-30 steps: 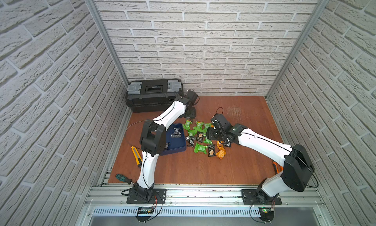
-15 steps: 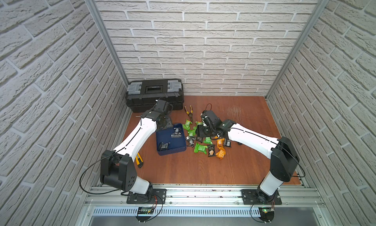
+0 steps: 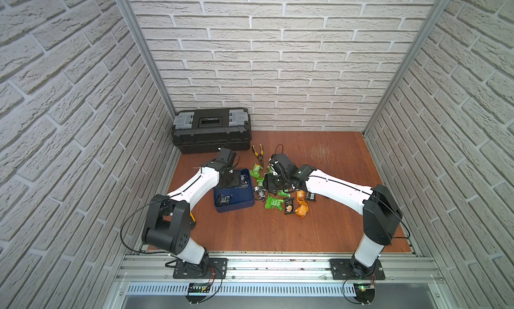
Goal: Take the cookies out of the storage box
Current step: Pick up the cookie from the storage box.
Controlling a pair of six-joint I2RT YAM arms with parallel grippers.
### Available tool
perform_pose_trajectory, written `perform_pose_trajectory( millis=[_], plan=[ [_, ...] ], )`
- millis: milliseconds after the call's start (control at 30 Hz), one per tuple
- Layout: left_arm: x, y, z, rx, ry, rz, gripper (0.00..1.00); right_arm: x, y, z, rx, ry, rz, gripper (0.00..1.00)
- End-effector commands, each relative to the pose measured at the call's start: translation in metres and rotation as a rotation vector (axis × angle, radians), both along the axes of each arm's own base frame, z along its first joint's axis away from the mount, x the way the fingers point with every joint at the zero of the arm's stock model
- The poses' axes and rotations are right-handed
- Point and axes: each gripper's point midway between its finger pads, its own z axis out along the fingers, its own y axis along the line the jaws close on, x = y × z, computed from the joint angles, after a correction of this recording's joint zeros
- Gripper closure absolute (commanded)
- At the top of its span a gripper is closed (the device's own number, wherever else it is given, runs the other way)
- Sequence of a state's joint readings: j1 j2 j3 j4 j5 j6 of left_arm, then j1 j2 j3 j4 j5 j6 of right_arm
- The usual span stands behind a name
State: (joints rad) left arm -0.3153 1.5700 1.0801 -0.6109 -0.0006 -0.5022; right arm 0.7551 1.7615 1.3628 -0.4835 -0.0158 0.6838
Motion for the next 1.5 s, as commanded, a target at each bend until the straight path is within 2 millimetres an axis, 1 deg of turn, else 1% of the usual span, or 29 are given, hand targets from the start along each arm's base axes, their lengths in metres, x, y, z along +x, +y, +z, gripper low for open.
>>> perform_pose_trajectory(
  millis=[0,100,167,267,467,600,700,800,1000,1133,1233,1367,1467],
  plan=[
    [0.029,-0.016,0.004,-0.023,-0.078,-0.080,0.31,-0.001,-0.003,0.017,0.022,-0.045,-0.011,0.47],
    [0.040,-0.018,-0.006,-0.018,-0.054,-0.093,0.29,-0.002,-0.004,0.017,0.016,-0.043,-0.011,0.48],
    [0.045,-0.016,-0.011,-0.006,-0.044,-0.086,0.27,-0.002,-0.004,0.018,0.015,-0.046,-0.013,0.47],
    [0.051,-0.015,-0.020,-0.004,-0.031,-0.081,0.26,-0.001,-0.005,0.019,0.014,-0.048,-0.015,0.47],
    [0.052,-0.018,-0.036,-0.001,0.007,-0.092,0.26,-0.002,-0.007,0.020,0.006,-0.051,-0.014,0.48],
    [0.056,-0.024,-0.040,-0.017,0.008,-0.103,0.27,-0.001,-0.005,0.019,0.009,-0.049,-0.016,0.47],
    [0.058,-0.024,-0.043,0.019,0.016,-0.121,0.28,-0.001,-0.004,0.018,0.014,-0.047,-0.017,0.47],
    [0.059,-0.020,-0.049,0.067,0.035,-0.132,0.32,-0.001,-0.004,0.019,0.015,-0.048,-0.016,0.47],
    [0.062,-0.015,-0.054,0.165,0.066,-0.152,0.41,-0.001,-0.005,0.019,0.016,-0.046,-0.017,0.47],
    [0.062,-0.013,-0.057,0.192,0.080,-0.133,0.46,-0.001,-0.003,0.020,0.022,-0.048,-0.016,0.47],
    [0.059,-0.009,-0.059,0.207,0.093,-0.098,0.54,0.000,-0.002,0.021,0.024,-0.050,-0.015,0.48],
    [0.057,-0.007,-0.060,0.203,0.087,-0.060,0.56,0.001,-0.001,0.023,0.022,-0.051,-0.010,0.47],
    [0.054,-0.006,-0.064,0.215,0.099,-0.051,0.62,0.001,0.000,0.023,0.025,-0.052,-0.008,0.47]
  ],
)
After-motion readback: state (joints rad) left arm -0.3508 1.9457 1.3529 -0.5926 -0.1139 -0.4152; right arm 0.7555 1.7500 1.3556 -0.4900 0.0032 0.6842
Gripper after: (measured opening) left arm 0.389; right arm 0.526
